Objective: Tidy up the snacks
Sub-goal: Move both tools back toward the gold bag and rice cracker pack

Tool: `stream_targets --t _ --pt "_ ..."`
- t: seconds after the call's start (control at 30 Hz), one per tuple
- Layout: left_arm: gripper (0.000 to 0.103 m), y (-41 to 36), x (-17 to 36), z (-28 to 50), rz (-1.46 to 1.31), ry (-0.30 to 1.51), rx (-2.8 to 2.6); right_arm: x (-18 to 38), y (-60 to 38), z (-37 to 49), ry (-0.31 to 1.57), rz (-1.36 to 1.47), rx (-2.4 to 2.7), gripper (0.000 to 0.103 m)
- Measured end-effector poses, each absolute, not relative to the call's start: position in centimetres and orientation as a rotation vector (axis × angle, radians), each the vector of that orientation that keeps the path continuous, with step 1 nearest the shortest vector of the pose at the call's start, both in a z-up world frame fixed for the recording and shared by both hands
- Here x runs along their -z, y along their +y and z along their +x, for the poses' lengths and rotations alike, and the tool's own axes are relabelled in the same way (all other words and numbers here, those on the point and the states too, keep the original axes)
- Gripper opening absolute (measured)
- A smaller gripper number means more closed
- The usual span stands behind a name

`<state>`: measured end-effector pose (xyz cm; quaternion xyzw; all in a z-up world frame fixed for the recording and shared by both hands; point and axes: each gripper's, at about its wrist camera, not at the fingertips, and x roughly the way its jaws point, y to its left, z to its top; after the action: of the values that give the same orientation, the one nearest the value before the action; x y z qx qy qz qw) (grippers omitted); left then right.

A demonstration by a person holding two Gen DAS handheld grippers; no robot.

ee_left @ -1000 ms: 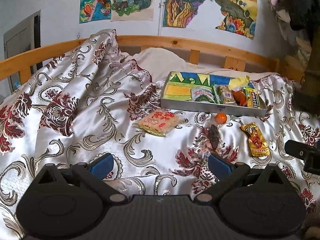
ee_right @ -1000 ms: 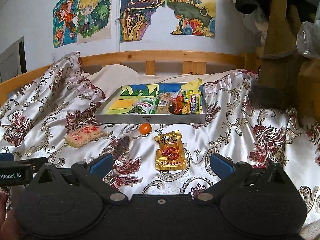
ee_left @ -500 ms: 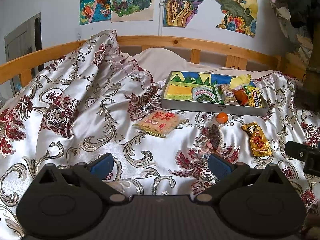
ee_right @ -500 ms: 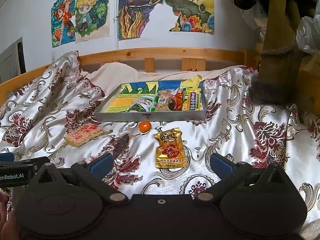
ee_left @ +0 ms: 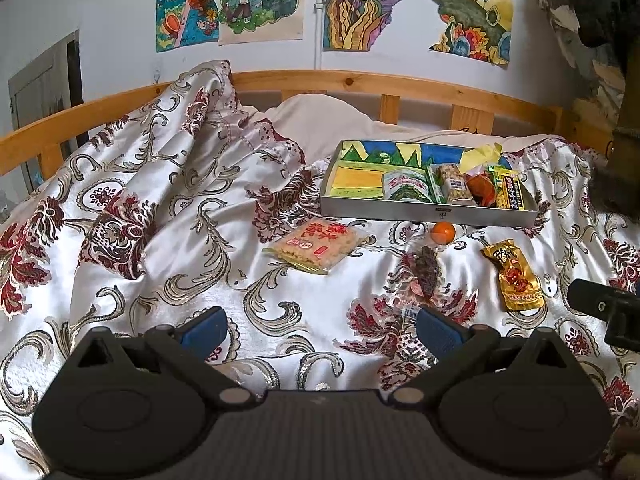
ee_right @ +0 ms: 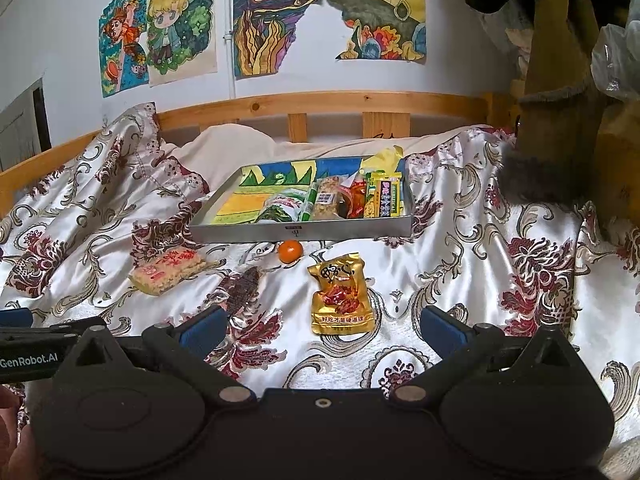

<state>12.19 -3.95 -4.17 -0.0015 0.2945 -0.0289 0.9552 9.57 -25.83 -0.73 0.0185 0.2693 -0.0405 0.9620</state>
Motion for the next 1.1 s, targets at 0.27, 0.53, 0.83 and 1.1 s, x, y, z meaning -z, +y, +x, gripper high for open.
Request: stream_targets --t 0.27,0.53,0.83,1.1 --pt "0.102 -4.4 4.4 12.9 -0.01 0.628 0.039 0.9 -25.7 9.6 0.56 0.062 0.086 0.102" --pt "0.102 -5.5 4.6 15.0 -0.015 0.655 0.02 0.8 -25.9 10.2 0.601 0.098 0.084 0.102" --pt "0.102 -7.7 4.2 18.6 0.054 0.651 0.043 0.7 -27.8 12.7 0.682 0.189 0.072 0.102" --pt "0.102 -9.6 4.2 22.0 0.133 0.647 0.071 0.1 -29.0 16.7 0.688 0.119 0.065 0.102"
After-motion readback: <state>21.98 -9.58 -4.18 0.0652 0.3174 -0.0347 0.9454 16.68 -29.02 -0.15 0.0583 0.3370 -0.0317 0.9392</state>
